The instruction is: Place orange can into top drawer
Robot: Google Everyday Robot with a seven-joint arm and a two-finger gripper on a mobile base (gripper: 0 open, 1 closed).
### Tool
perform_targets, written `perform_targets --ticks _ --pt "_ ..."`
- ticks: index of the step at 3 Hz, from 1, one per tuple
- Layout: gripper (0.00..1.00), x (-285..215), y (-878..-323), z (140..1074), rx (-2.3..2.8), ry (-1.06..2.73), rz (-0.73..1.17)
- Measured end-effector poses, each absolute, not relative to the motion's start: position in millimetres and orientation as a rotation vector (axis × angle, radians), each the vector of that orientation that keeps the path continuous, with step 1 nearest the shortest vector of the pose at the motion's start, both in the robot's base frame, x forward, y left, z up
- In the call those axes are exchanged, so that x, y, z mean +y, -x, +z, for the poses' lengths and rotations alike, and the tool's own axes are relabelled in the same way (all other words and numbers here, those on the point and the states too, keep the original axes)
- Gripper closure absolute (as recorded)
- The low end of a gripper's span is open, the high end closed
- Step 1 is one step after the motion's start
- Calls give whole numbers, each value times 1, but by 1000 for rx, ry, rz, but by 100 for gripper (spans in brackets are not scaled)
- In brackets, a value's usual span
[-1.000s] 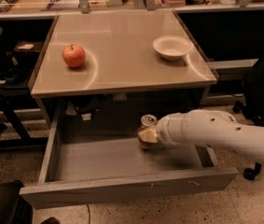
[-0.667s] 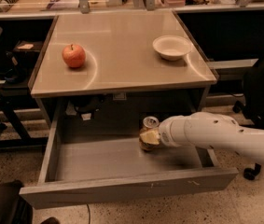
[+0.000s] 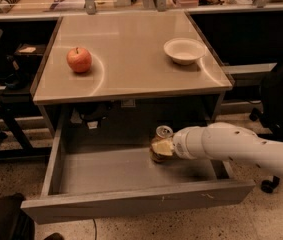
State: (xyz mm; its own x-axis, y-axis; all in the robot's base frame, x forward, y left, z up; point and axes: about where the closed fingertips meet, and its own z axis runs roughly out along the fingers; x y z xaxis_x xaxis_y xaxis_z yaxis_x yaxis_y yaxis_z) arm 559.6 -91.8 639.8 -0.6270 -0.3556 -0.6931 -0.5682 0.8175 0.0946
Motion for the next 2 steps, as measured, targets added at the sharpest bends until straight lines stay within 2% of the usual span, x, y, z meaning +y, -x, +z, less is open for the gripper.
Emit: perform_targets --ticks 2 --pt "59 -92 -560 640 2308 675 400"
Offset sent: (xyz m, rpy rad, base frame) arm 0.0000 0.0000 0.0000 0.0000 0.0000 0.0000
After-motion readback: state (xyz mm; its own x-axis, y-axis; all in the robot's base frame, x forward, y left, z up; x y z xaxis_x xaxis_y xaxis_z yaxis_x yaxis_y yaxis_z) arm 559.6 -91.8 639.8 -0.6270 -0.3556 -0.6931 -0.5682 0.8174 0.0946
